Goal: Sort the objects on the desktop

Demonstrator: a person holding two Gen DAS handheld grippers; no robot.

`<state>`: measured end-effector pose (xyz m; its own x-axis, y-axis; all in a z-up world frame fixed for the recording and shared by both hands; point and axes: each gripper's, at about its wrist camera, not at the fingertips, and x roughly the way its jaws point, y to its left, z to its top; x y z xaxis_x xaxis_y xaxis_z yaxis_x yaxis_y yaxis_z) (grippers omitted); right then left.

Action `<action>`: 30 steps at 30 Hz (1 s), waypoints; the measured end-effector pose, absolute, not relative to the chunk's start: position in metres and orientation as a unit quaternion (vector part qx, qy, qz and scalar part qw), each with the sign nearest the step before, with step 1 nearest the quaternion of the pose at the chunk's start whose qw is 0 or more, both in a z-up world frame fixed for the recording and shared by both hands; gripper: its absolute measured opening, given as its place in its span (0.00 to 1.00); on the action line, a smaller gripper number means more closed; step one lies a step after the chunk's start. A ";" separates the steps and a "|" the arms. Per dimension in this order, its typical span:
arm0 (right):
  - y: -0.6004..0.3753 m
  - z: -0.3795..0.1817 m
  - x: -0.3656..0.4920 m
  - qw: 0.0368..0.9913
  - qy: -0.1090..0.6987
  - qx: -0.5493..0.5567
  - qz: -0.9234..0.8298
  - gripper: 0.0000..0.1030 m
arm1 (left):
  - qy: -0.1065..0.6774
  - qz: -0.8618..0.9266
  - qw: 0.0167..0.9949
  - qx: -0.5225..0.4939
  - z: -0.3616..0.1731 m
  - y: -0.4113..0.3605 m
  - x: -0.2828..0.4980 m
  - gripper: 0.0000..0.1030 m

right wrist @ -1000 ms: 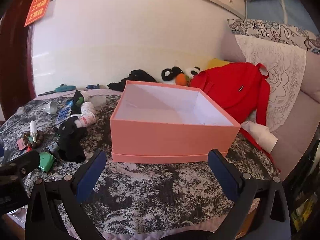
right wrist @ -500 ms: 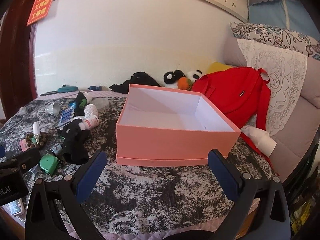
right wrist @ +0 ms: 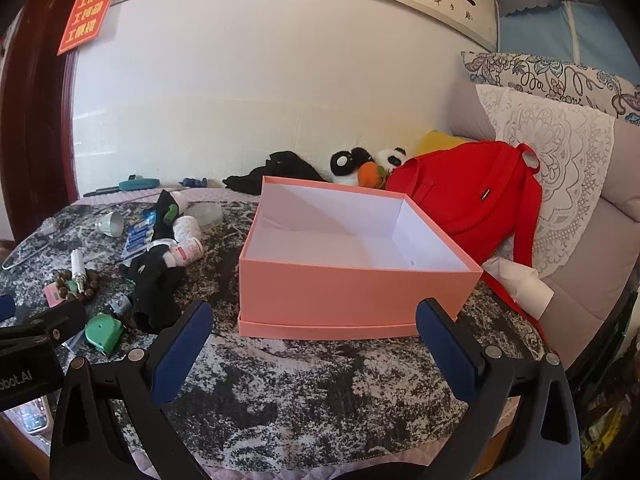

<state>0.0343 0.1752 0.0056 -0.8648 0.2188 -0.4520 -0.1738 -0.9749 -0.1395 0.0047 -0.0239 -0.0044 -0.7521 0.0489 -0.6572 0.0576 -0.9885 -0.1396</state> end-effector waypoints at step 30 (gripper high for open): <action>0.171 0.010 0.037 0.093 -0.052 -0.236 0.966 1.00 | 0.081 -0.934 0.011 0.347 -0.002 -0.031 0.006 1.00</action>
<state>0.0374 0.1712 0.0098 -0.8713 0.2038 -0.4463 -0.1548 -0.9774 -0.1441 0.0061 -0.0313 -0.0015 -0.7592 0.0352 -0.6500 0.0776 -0.9865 -0.1441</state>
